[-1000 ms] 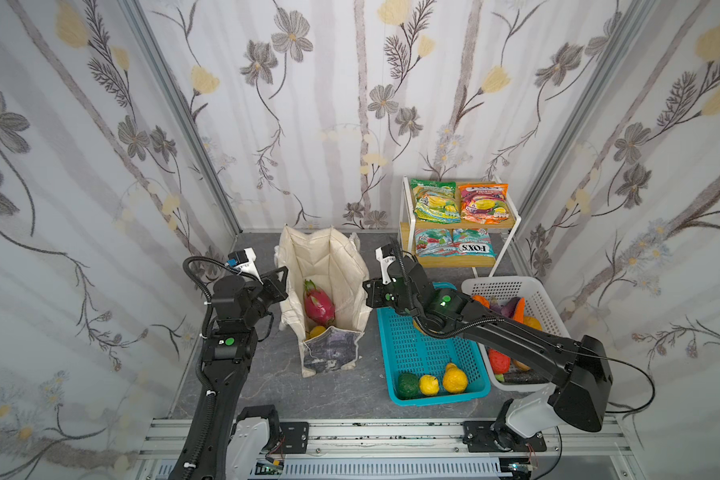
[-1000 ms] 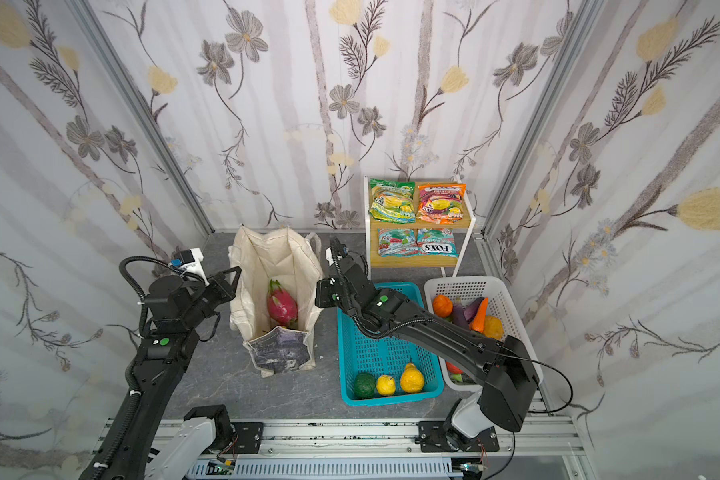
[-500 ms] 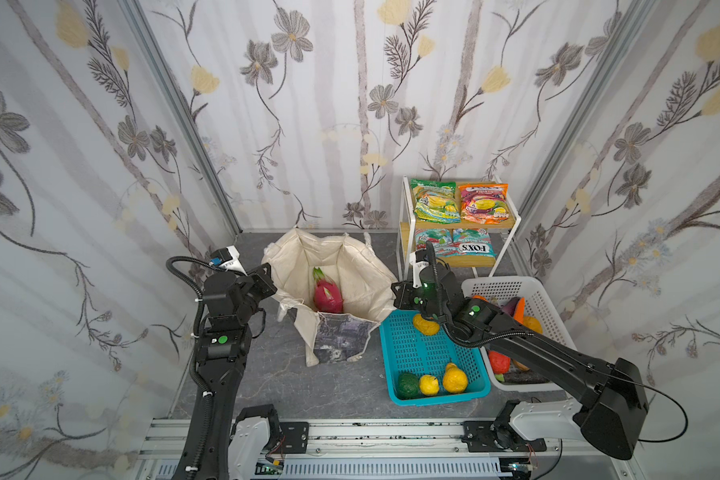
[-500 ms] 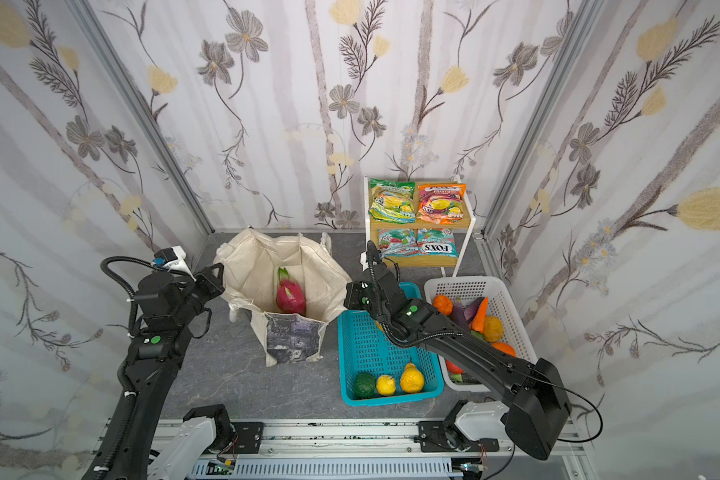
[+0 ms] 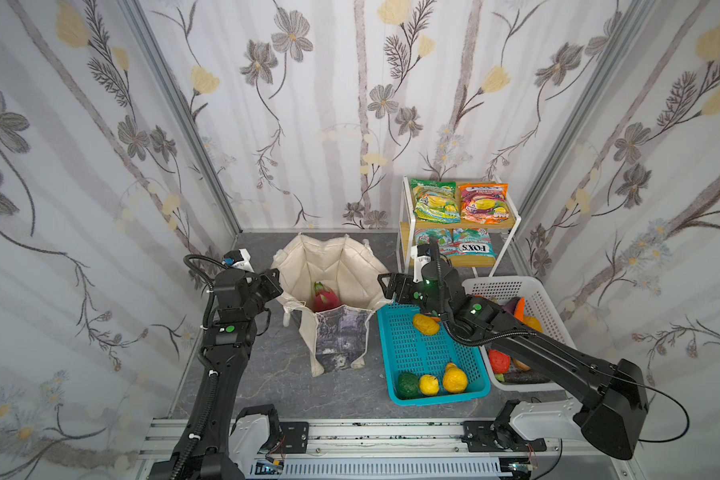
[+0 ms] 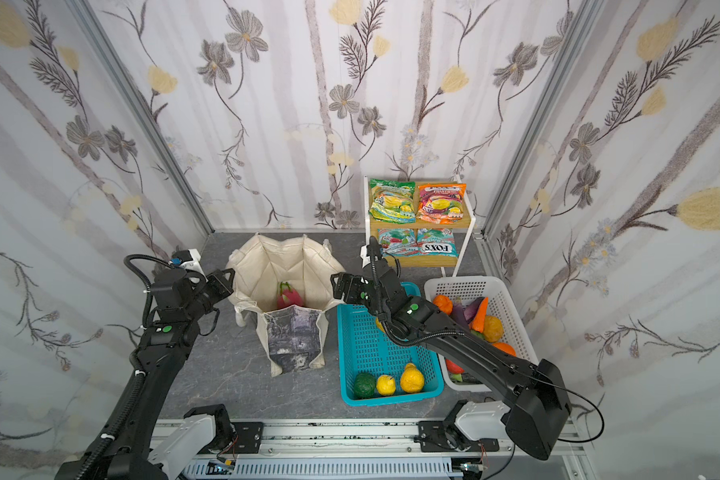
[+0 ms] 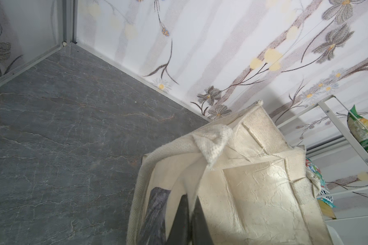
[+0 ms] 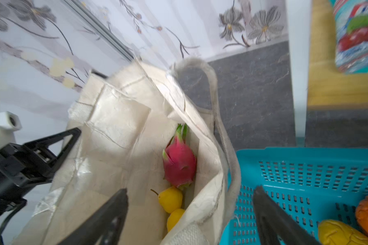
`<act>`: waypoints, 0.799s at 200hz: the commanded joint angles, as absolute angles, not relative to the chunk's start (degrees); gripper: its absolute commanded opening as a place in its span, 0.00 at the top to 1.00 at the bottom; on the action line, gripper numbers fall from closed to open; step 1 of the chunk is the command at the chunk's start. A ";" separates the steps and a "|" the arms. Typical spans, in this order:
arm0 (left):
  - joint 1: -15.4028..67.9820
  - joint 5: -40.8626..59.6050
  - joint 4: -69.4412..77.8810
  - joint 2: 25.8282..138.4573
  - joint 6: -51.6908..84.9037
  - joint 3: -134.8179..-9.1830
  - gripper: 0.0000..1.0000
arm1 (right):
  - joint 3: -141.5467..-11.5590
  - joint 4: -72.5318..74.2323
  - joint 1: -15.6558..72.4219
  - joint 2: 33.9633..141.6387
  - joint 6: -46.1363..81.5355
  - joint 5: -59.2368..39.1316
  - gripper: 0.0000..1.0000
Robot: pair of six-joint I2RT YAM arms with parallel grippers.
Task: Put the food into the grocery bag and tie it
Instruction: 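Raise the right gripper to the green Spring Tea candy bag on the shelf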
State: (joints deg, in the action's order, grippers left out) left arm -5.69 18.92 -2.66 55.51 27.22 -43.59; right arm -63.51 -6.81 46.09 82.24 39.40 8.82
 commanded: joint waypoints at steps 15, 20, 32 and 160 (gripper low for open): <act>-5.72 19.18 1.62 56.16 27.10 -42.58 1.00 | -67.49 -6.95 42.28 76.43 32.63 14.87 0.00; -5.72 19.05 1.73 56.10 27.07 -42.39 1.00 | -68.34 -6.81 41.18 75.71 30.87 13.82 0.00; -5.72 18.19 2.17 56.00 26.53 -41.78 1.00 | -70.44 -6.76 37.85 74.72 27.47 10.28 0.00; -5.93 18.67 3.25 54.54 24.96 -38.85 1.00 | -94.28 -12.16 11.56 96.93 32.76 -13.40 0.34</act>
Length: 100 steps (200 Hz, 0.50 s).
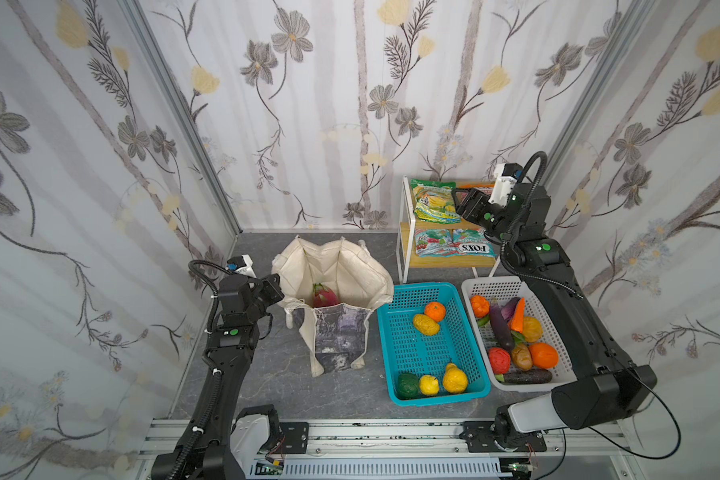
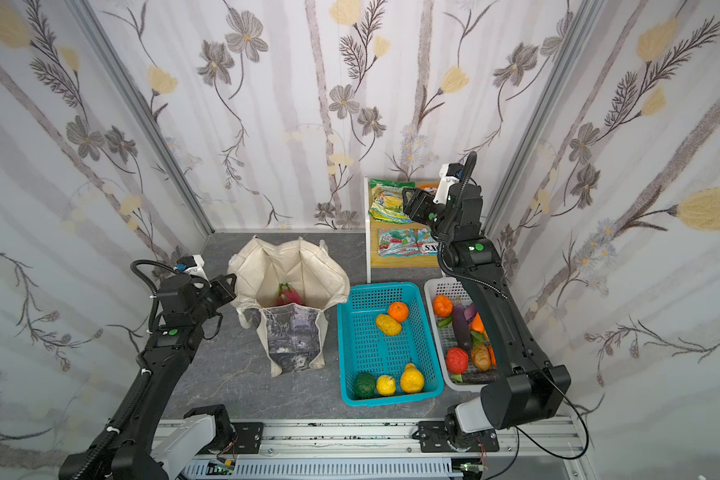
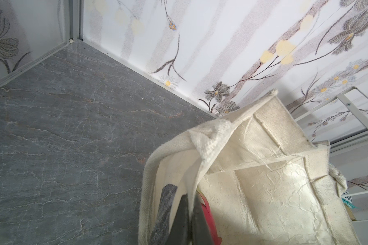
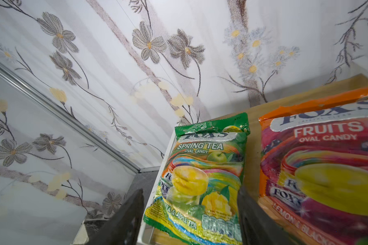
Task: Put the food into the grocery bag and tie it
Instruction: 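Raise the right gripper to the green Spring Tea candy bag on the shelf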
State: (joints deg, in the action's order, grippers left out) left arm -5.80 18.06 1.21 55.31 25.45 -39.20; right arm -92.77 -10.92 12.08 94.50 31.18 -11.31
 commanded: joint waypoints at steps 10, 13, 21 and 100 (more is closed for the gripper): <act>-5.91 18.63 3.25 54.13 24.96 -38.61 1.00 | -94.69 -12.19 11.35 97.96 33.29 -14.02 0.34; -5.95 18.70 3.25 54.00 24.88 -38.50 1.00 | -94.90 -12.44 11.30 98.33 33.32 -14.27 0.35; -5.90 18.66 3.34 53.72 24.79 -38.32 1.00 | -95.46 -13.04 11.25 99.15 33.65 -14.39 0.35; -6.00 18.48 3.50 52.30 24.13 -37.71 1.00 | -91.70 -13.68 10.99 99.88 35.38 -15.61 0.47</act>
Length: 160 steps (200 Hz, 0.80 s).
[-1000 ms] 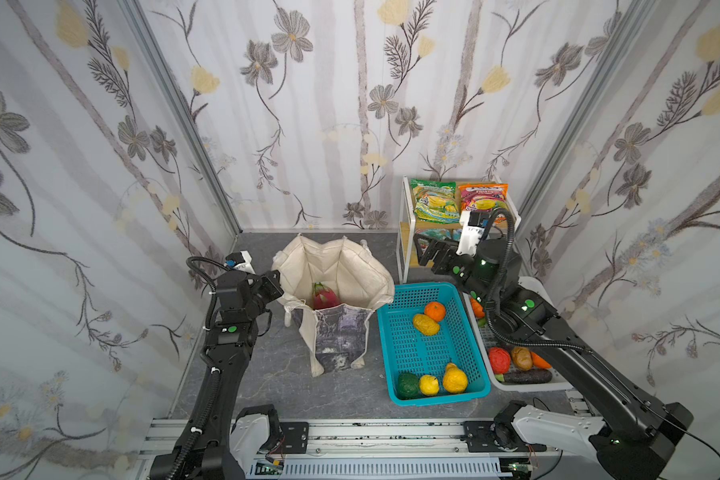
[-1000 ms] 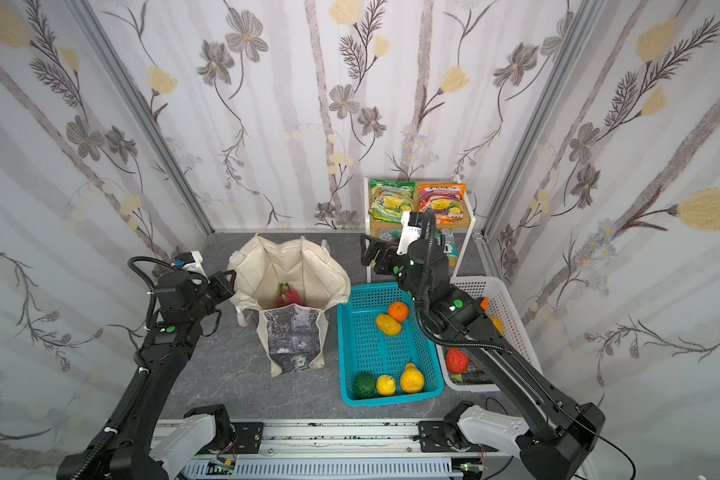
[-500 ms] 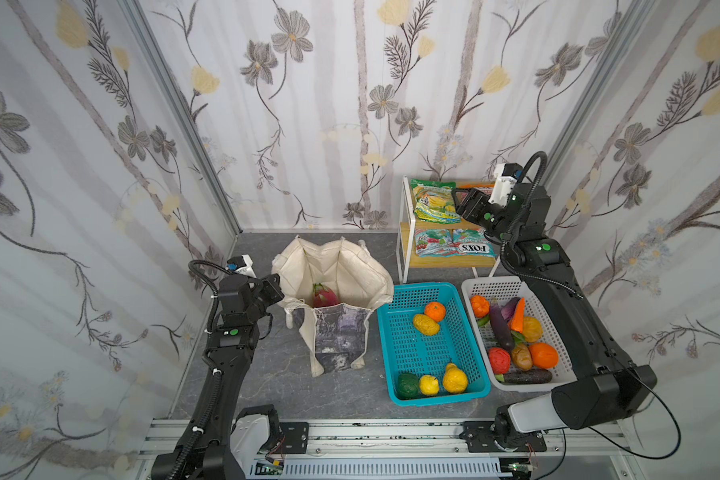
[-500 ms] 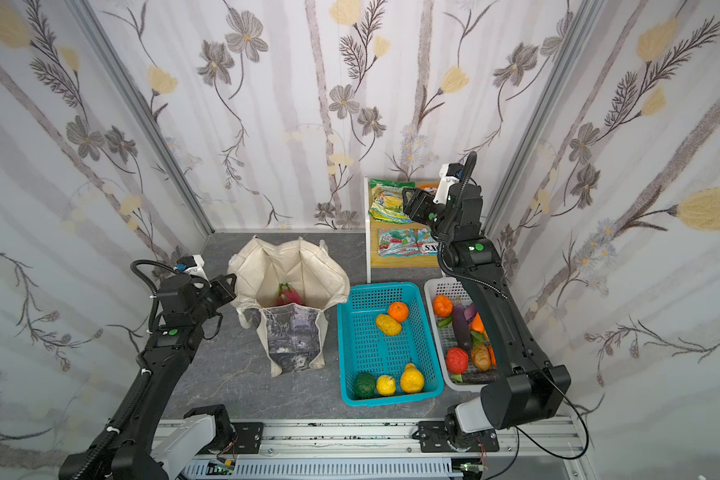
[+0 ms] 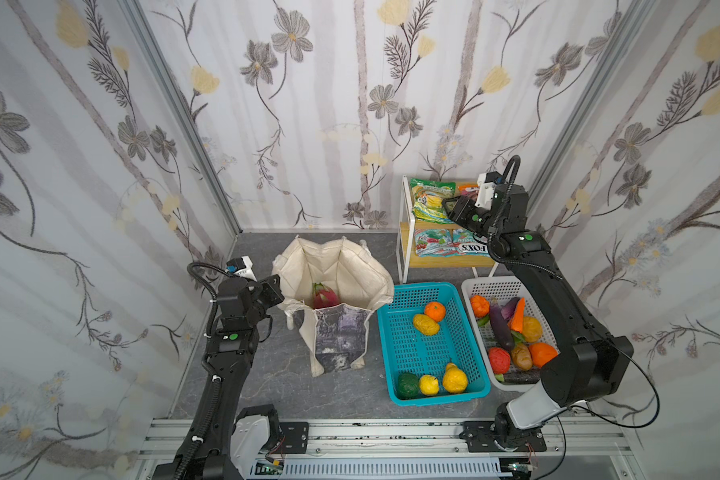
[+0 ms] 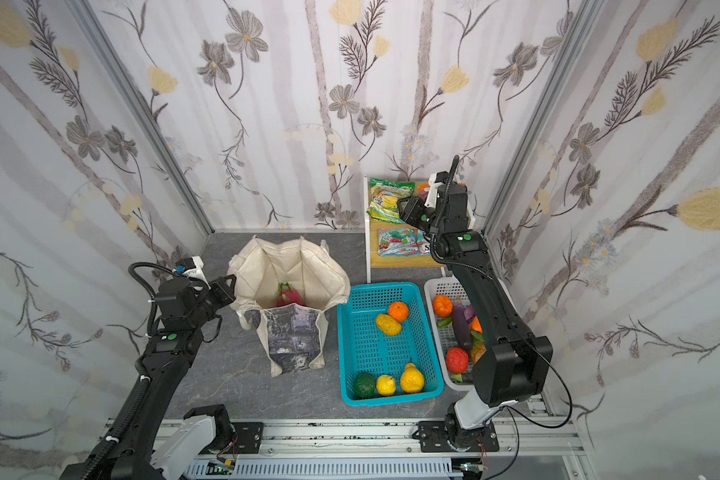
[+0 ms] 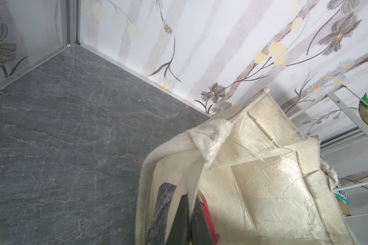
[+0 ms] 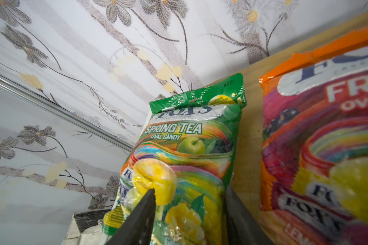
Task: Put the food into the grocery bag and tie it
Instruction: 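Raise the right gripper to the green Spring Tea candy bag on the shelf, then grasp the green Spring Tea candy bag with the right gripper and lift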
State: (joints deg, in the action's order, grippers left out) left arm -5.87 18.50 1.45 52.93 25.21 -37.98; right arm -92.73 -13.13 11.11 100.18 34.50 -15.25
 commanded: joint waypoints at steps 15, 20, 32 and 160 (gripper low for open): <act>-5.97 18.62 3.52 52.21 24.08 -37.62 1.00 | -91.41 -13.52 10.99 99.84 35.67 -16.04 0.46; -5.97 18.70 3.52 52.25 24.16 -37.61 1.00 | -91.32 -13.27 11.03 99.84 35.86 -16.45 0.46; -5.99 18.62 3.56 52.29 24.17 -37.64 1.00 | -90.82 -12.17 10.99 99.77 36.50 -17.92 0.48; -6.16 19.25 3.60 52.74 24.60 -37.79 1.00 | -85.09 -4.79 11.16 95.02 41.25 -21.80 0.93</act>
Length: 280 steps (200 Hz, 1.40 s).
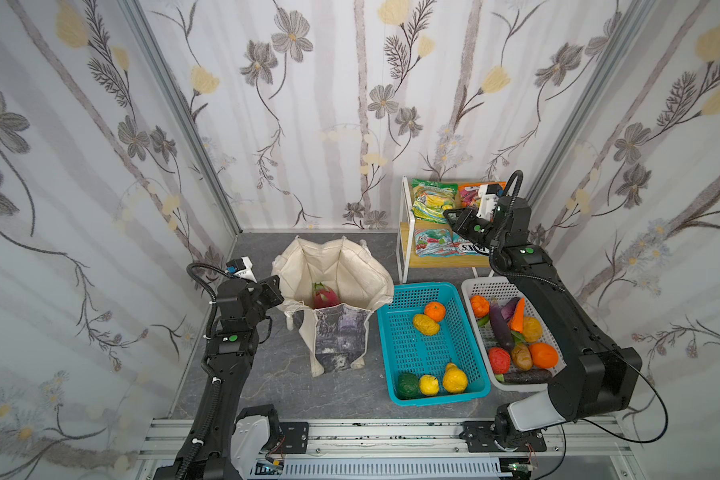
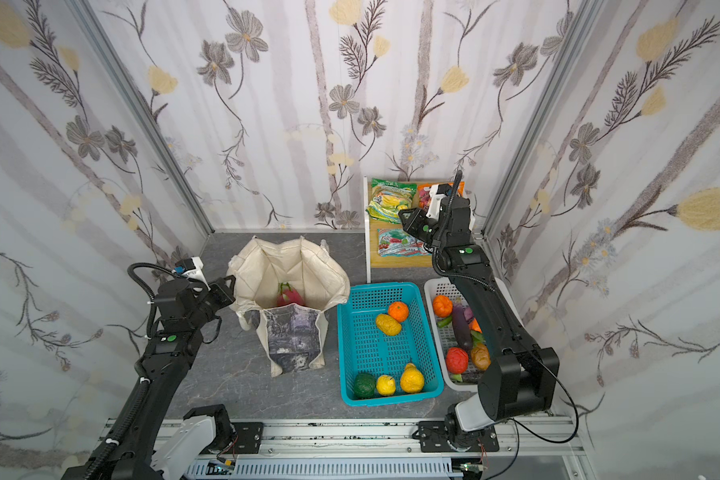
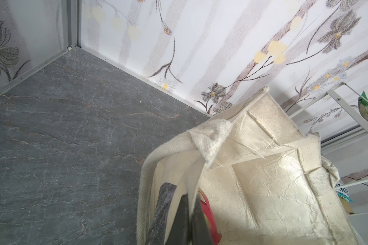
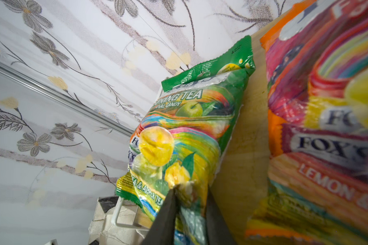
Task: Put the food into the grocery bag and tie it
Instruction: 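Grasp the green Spring Tea candy bag with the right gripper and lift, then carry the green candy bag over the tote and release it inside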
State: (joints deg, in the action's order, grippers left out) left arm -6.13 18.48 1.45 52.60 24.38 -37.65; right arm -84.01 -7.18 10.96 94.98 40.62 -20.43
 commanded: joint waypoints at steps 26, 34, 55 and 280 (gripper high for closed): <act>-6.46 19.21 3.69 52.73 24.83 -37.94 1.00 | -85.72 -4.06 11.34 94.05 41.59 -21.84 0.95; -6.53 19.28 3.77 52.65 25.00 -37.89 1.00 | -86.43 -4.17 11.35 94.21 41.65 -22.33 0.99; -6.50 19.68 3.87 52.65 25.38 -37.70 1.00 | -88.74 -4.93 12.15 94.25 41.56 -22.55 1.00; -6.73 22.00 6.28 53.70 28.29 -36.89 1.00 | -86.42 4.96 46.56 92.85 44.80 -13.23 1.00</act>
